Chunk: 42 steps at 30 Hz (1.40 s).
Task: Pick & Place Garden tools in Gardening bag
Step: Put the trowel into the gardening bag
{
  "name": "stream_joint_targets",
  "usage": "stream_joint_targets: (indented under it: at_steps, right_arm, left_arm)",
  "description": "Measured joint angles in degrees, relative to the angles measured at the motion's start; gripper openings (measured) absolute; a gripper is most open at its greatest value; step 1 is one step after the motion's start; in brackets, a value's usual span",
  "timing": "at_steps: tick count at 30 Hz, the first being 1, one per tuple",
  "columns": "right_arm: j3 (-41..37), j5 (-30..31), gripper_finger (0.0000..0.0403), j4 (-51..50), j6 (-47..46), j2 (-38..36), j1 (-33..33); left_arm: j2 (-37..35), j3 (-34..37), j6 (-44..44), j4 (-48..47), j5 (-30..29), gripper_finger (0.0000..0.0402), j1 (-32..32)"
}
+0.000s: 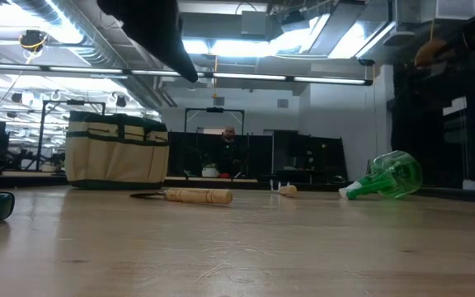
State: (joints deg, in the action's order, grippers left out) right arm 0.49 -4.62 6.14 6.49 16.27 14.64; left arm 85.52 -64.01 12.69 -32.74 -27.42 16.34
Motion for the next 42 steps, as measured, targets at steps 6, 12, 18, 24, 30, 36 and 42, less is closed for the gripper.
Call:
stream_joint_targets:
  at_steps: [6,12,18,24,30,36,42]
  right_arm:
    - [0.0,0.0,0.0193,-0.9,1.5,0.0,-1.3]
    - [0.0,0.0,0.0193,-1.2,1.5,0.2,-1.5]
    - [0.1,0.0,0.0193,-2.3,1.5,0.5,-1.5]
    - [0.1,-0.1,0.0193,-2.5,1.5,0.6,-1.5]
    - [0.1,-0.1,0.0193,-2.5,1.5,0.6,-1.5]
    - [0.1,-0.1,0.0193,-2.5,1.5,0.6,-1.5]
    - [0.1,-0.1,0.0193,-2.8,1.5,0.6,-1.5]
  left_arm:
    - [0.0,0.0,-5.6,-0.9,7.1,0.0128,-4.0]
    - [3.0,0.1,-12.9,0.8,11.7,0.0127,-5.7]
    - [9.3,0.1,-17.8,3.4,12.6,0.0127,-5.6]
    - [14.7,0.1,-18.0,7.6,12.6,0.0127,-5.6]
    - [19.3,0.0,-21.1,11.3,16.5,0.0127,-6.5]
    - [22.8,0.0,-23.5,11.8,16.8,0.0127,-8.2]
    - [23.3,-0.1,-25.7,12.0,21.6,0.0112,-10.3]
